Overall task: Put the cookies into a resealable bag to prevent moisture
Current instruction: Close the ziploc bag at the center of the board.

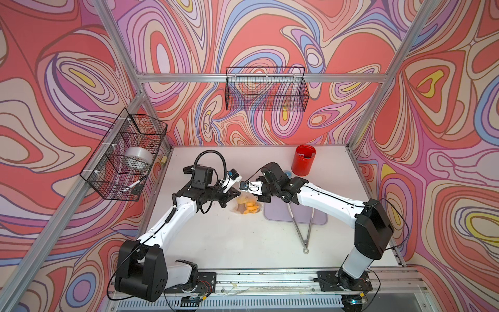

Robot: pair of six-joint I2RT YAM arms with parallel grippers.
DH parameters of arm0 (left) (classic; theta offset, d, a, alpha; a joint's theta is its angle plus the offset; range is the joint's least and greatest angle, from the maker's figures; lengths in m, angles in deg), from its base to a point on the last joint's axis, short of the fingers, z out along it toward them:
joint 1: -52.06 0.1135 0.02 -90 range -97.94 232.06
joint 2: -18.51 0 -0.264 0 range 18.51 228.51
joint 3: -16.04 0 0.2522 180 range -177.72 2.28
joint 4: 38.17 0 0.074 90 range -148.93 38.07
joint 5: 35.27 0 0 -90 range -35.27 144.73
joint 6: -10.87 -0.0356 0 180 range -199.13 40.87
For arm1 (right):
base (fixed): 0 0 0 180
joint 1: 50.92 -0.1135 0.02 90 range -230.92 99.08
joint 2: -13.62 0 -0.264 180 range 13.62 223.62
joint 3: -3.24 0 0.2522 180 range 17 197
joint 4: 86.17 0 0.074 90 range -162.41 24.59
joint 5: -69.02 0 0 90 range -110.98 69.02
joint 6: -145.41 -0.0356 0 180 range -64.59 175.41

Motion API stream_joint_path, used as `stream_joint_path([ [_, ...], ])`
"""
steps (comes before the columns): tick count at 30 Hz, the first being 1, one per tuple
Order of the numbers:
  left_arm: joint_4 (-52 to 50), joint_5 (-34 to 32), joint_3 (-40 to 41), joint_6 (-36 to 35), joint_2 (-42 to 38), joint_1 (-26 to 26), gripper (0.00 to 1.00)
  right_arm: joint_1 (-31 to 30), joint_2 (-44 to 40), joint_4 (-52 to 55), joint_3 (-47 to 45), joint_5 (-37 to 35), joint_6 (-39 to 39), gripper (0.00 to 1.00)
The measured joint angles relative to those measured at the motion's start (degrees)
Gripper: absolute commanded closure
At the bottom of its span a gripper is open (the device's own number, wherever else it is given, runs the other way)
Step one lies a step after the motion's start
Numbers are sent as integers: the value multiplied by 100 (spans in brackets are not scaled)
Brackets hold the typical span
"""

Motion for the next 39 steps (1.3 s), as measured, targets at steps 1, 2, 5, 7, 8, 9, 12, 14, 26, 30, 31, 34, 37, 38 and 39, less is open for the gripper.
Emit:
stream_joint_path([
  [1, -7, 7, -2, -2, 7, 0, 100, 0, 0, -24, 0, -9, -20, 100],
  [2, -24, 9, -13, -7, 20, 2, 100, 0, 0, -24, 0, 2, -11, 100],
  [5, -83, 9, -35, -48, 39, 7, 100, 57, 0, 181, 85, 149, -44, 100],
  [7, -103, 33, -59, -87, 42, 7, 100, 103, 17, 398, 227, 267, -105, 89],
  [8, -109, 44, -79, -103, 42, 7, 100, 116, 17, 426, 260, 289, -133, 79],
  [9, -122, 42, -103, -116, 42, 13, 100, 133, 17, 446, 286, 306, -155, 75],
  [12, -175, 31, -118, -151, 52, 44, 100, 146, 15, 385, 295, 385, -249, 71],
  [14, -212, 35, -133, -151, 72, 55, 100, 144, 15, 354, 295, 463, -299, 71],
  [26, -389, 157, -262, -181, 245, 79, 100, 133, 94, -203, 319, 914, -588, 100],
  [30, -402, 127, -262, -175, 254, 85, 92, 133, 136, -166, 365, 925, -568, 100],
  [31, -400, 125, -262, -170, 254, 83, 78, 133, 136, -114, 389, 933, -568, 100],
  [34, -297, 155, -262, -83, 251, 81, 67, 140, 142, 81, 503, 1045, -573, 100],
  [37, -72, 243, -260, 79, 251, 81, 82, 140, 269, 247, 708, 1204, -588, 100],
  [38, -22, 264, -260, 138, 251, 81, 94, 140, 306, 271, 750, 1235, -590, 100],
  [39, 33, 275, -260, 181, 251, 87, 100, 133, 334, 291, 774, 1261, -590, 100],
])
